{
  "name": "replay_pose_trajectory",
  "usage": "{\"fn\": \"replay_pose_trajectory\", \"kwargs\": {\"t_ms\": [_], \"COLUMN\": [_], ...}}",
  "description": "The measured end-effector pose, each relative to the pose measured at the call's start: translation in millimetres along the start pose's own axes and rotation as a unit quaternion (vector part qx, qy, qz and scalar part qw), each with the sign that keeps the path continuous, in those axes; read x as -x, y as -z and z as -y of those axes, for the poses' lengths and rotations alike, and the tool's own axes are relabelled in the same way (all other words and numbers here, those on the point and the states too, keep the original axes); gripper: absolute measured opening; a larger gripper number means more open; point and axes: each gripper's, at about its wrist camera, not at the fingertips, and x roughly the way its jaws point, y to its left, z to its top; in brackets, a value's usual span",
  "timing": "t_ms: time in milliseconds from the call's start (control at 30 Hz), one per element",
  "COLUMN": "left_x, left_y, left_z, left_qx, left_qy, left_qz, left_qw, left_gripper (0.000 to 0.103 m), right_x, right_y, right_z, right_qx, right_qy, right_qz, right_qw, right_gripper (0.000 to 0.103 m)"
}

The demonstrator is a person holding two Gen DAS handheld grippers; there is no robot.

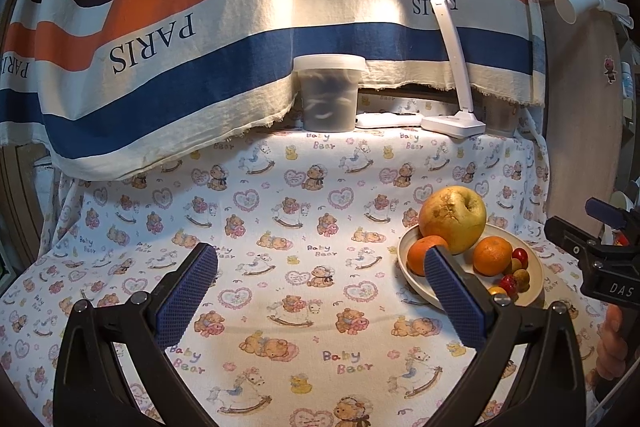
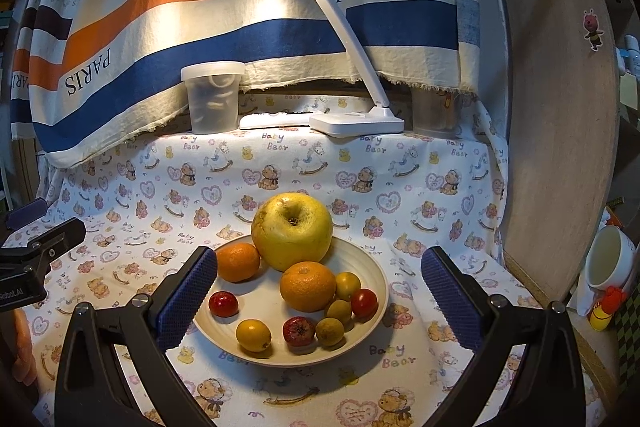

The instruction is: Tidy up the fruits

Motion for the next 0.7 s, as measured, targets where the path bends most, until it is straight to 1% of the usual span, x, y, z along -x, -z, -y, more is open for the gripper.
{"fn": "replay_pose_trajectory", "kwargs": {"t_ms": [700], "left_x": [1.8], "left_y": [-0.3], "left_z": [-2.0], "left_qx": [-0.001], "left_qy": [0.0], "left_qz": [0.001], "left_qw": [1.0], "left_gripper": [0.103], "right_x": [-1.1], "right_y": [0.0], "right_z": [1.2], "right_qx": [0.0], "right_qy": [-0.004], "right_qz": [-0.004], "right_qw": [1.0], "right_gripper": [0.102]}}
